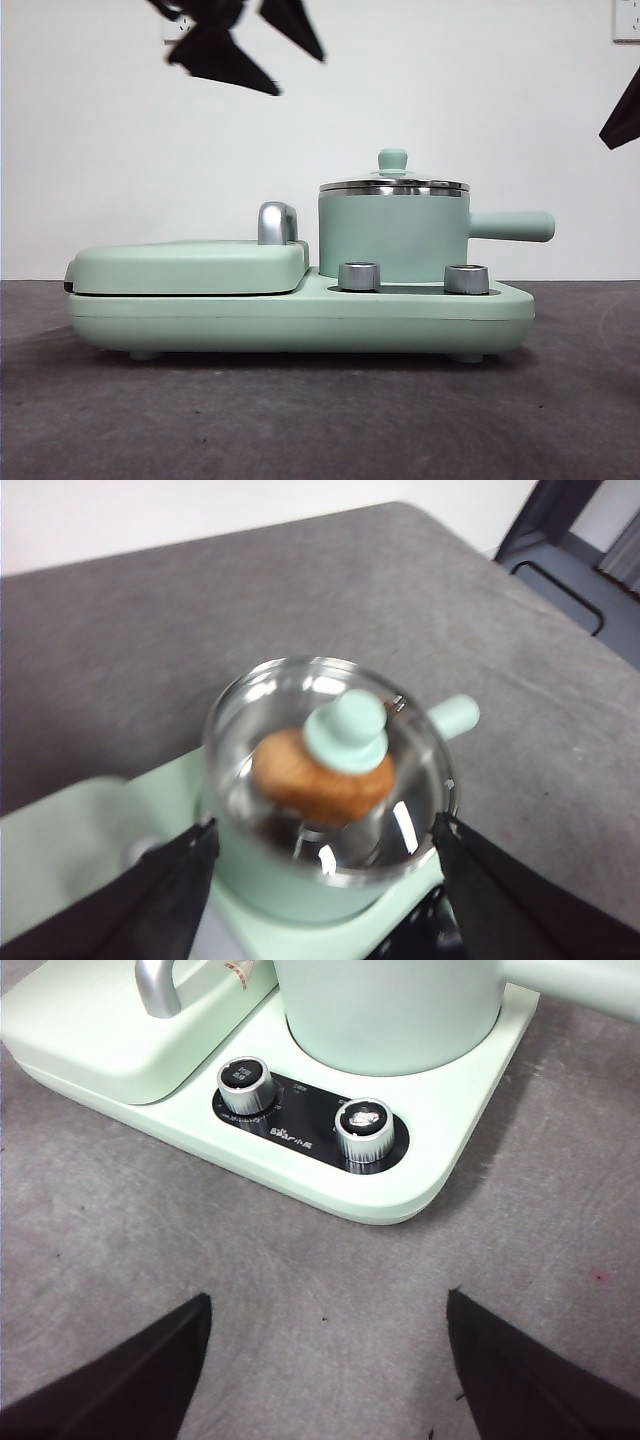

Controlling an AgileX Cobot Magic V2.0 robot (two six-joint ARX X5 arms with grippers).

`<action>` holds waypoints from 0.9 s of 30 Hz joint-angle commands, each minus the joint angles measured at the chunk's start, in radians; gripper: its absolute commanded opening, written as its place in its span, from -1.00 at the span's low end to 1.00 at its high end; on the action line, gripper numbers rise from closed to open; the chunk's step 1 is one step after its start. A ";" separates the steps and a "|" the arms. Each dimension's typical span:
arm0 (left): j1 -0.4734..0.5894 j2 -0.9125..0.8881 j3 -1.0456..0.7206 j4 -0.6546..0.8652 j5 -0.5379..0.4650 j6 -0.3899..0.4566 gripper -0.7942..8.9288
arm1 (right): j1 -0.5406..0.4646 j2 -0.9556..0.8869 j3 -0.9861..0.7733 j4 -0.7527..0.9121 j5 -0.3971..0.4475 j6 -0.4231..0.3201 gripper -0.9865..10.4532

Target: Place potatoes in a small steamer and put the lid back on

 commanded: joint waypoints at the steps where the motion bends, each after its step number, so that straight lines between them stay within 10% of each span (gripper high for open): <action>1: 0.020 -0.092 -0.076 0.016 0.006 -0.023 -0.14 | 0.006 0.003 0.002 0.008 -0.014 0.010 -0.18; 12: 0.153 -0.610 -0.549 0.014 0.005 -0.132 -0.14 | 0.006 0.003 0.002 0.007 -0.058 0.010 -0.18; 27: 0.184 -1.131 -0.762 -0.276 -0.062 -0.205 -0.14 | 0.006 0.003 0.002 0.006 -0.077 0.006 -0.18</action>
